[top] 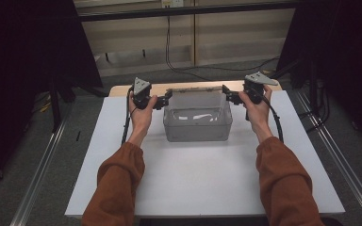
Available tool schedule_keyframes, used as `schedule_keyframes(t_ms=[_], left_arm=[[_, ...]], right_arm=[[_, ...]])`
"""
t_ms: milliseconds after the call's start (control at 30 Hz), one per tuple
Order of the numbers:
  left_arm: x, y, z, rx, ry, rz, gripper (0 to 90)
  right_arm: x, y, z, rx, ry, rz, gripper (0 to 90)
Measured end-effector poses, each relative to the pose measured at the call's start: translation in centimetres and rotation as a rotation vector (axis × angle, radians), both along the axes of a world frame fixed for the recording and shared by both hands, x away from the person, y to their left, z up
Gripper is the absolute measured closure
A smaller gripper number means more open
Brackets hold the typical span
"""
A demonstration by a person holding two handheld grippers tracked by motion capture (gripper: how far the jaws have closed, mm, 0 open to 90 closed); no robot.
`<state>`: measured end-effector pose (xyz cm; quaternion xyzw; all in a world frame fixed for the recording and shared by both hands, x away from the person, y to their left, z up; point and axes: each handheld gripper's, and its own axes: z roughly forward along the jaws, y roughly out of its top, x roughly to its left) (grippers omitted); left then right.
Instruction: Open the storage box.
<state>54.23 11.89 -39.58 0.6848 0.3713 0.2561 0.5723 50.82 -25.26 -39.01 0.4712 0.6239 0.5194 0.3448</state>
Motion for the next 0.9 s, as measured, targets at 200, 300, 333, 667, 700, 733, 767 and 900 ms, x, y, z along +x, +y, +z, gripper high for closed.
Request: schedule_keyframes(t_ms=[200,300,333,667,700,733,767,900], left_arm=[[-1.2,0.3,0.4,-0.018,-0.024,-0.007,2.4],[-1.8,0.5,0.5,-0.027,-0.026,-0.001,2.4],[-2.0,0.6,0.5,-0.024,-0.020,-0.003,2.3],[-3.8,1.5,-0.1,-0.057,-0.034,-0.018,1.4],[-4.0,1.7,-0.1,-0.054,-0.041,-0.015,1.4],[-4.1,1.8,0.0,-0.048,-0.043,-0.018,1.5],[-4.3,1.9,0.1,-0.047,-0.044,-0.020,1.5],[-5.0,2.2,0.3,-0.043,-0.056,-0.018,2.3]], right_arm=[[-0.9,-0.3,-0.3,0.004,-0.009,-0.007,0.0],[-1.4,-0.4,-0.4,-0.007,-0.015,-0.011,0.1],[-1.5,-0.5,-0.5,-0.011,-0.020,-0.014,0.1],[-3.7,-0.7,-0.6,-0.044,-0.058,-0.014,0.1],[-3.9,-0.7,-0.6,-0.045,-0.062,-0.016,0.1],[-4.1,-0.7,-0.6,-0.042,-0.063,-0.016,0.1],[-4.3,-0.8,-0.6,-0.042,-0.068,-0.015,0.1],[-5.0,-0.8,-0.6,-0.043,-0.074,-0.015,0.1]])
